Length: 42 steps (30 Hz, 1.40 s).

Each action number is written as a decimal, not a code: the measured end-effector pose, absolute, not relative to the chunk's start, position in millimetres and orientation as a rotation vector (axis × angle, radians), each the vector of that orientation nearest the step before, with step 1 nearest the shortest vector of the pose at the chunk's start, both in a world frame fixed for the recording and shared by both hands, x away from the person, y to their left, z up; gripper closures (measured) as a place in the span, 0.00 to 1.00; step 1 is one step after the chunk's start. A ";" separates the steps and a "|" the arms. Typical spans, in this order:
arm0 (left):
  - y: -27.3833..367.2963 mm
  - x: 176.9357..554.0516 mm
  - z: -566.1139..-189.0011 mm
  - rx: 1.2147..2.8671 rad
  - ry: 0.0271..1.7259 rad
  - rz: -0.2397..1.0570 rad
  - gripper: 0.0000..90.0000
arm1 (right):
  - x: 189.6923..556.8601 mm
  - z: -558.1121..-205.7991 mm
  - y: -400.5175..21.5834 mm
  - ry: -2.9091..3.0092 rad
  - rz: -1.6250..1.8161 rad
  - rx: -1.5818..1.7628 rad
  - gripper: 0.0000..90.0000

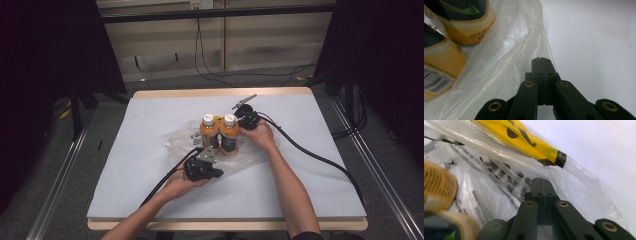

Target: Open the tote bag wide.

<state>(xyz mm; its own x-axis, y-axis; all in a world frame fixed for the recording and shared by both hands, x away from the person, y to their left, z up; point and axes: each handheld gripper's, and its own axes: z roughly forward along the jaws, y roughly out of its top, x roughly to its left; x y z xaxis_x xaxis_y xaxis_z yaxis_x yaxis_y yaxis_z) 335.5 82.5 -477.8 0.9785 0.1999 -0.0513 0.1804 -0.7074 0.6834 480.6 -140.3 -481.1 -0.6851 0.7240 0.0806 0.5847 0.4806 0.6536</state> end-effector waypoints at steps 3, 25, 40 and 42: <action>84.7 336.5 -477.8 2.372 0.256 0.009 1.00 | 485.8 -482.2 -137.3 2.514 1.008 1.122 1.00; 88.1 334.2 -478.5 2.364 0.246 -0.009 1.00 | 513.9 -482.0 -130.9 2.409 0.919 1.235 1.00; 88.5 334.4 -478.6 2.358 0.260 -0.021 1.00 | 519.8 -478.1 -127.1 2.428 0.907 1.278 1.00; 87.5 333.5 -478.4 2.359 0.260 -0.011 1.00 | 515.1 -476.4 -125.4 2.433 0.927 1.266 1.00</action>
<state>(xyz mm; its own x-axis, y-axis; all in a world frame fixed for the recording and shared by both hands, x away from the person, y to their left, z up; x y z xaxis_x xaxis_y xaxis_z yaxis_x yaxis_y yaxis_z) 333.5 87.5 -478.4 0.9794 0.1836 -0.0843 0.1903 -0.6983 0.6901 515.1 -125.4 -476.4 -0.5930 0.8021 0.0709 0.6458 0.4211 0.6369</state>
